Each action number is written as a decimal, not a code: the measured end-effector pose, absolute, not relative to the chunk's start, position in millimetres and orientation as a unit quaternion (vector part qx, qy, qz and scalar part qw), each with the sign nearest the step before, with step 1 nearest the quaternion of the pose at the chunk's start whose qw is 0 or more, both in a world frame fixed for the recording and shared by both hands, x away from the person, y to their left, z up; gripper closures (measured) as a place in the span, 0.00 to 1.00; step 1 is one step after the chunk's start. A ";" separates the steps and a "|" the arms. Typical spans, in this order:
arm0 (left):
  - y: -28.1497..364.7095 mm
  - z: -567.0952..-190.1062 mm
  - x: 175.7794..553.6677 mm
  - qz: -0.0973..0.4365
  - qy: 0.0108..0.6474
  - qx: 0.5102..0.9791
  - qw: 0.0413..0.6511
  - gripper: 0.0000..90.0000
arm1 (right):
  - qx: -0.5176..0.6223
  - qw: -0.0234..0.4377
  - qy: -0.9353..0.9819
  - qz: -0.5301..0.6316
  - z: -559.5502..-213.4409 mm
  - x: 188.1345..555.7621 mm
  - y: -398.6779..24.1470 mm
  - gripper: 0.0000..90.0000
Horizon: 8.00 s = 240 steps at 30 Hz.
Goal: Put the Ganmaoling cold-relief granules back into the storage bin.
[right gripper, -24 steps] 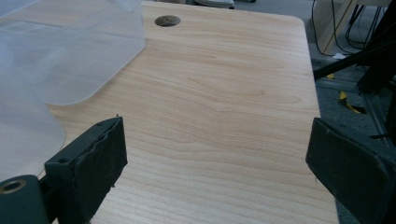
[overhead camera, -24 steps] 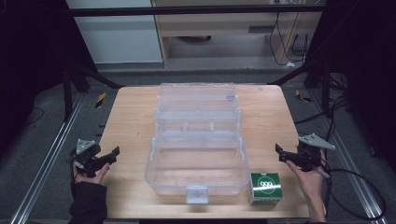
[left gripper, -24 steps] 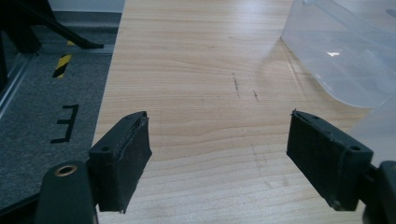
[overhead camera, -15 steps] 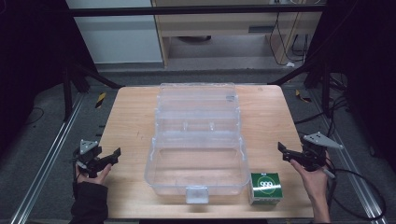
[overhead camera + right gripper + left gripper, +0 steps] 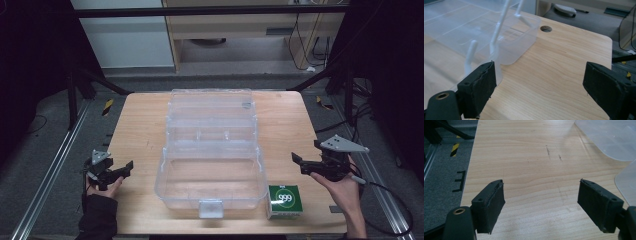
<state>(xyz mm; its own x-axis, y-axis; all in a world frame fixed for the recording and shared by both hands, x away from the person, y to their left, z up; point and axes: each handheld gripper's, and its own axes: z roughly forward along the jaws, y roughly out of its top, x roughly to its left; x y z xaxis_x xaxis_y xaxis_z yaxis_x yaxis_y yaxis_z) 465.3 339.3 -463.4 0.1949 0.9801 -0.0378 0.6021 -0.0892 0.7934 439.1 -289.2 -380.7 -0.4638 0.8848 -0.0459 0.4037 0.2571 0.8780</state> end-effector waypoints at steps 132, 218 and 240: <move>329.2 -470.4 468.7 0.259 0.554 0.717 0.334 0.22 | 0.136 0.041 0.975 0.171 -426.6 410.2 -235.3 0.18; 330.2 -469.9 468.7 0.259 0.554 0.716 0.336 0.22 | 0.043 0.091 0.974 0.205 -347.1 457.0 -126.7 0.18; 330.7 -469.9 468.7 0.260 0.554 0.716 0.336 0.22 | 0.044 0.073 0.979 0.187 -378.7 462.4 -122.7 0.18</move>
<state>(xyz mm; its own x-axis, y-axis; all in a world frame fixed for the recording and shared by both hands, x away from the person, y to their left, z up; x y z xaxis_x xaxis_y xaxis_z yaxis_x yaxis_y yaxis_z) 468.7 330.7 -469.9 0.2522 0.9677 -0.0008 0.6185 -0.1605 0.7692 462.4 -122.7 -378.7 -0.9854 0.1134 -0.1268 0.0587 0.9264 0.3720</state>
